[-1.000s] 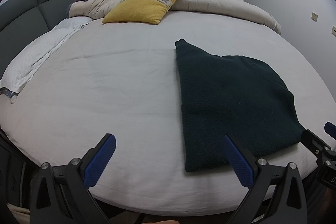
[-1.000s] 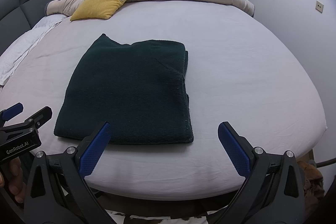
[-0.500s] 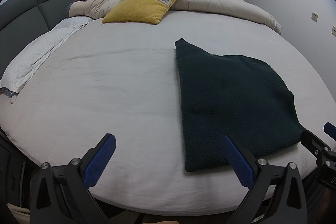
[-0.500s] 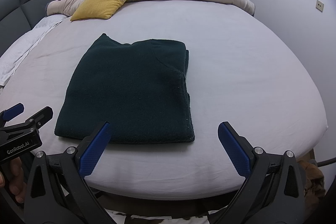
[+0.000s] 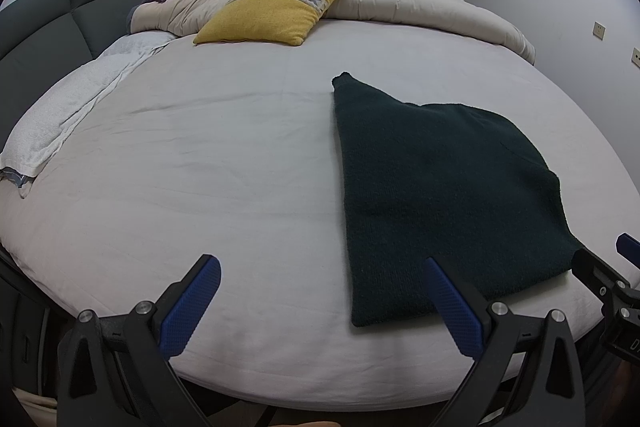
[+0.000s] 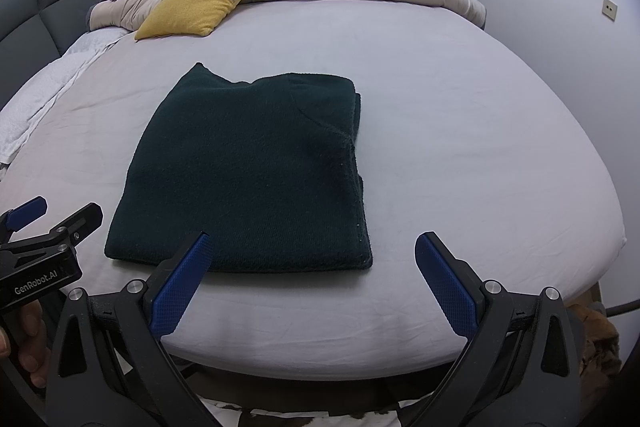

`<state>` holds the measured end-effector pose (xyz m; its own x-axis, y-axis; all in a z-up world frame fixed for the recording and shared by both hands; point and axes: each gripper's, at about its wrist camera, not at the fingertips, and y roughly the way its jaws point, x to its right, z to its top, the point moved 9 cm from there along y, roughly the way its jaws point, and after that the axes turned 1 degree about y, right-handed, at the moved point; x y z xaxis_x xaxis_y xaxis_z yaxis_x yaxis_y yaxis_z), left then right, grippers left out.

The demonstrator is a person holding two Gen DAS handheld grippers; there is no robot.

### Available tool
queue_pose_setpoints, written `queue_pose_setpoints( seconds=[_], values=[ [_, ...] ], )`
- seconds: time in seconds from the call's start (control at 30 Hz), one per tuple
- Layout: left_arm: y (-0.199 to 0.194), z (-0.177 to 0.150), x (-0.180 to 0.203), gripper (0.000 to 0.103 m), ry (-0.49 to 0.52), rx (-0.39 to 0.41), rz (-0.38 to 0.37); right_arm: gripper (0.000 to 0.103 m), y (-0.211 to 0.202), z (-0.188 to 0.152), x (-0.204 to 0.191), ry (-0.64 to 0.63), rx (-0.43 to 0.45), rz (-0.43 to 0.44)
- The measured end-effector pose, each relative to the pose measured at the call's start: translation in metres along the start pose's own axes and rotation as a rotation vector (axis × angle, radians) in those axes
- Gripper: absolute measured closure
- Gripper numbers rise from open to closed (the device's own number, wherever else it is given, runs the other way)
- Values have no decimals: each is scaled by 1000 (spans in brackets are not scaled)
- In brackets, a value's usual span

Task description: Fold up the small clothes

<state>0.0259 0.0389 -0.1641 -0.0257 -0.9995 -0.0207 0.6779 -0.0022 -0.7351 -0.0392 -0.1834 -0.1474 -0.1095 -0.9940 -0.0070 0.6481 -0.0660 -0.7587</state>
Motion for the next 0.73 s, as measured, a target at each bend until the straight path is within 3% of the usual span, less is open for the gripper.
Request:
queue_pose_setpoints(
  seconds=[0.73],
  values=[
    [6, -6, 0, 0, -1, -6, -9, 0, 0, -3, 0, 6, -9, 17]
  ],
)
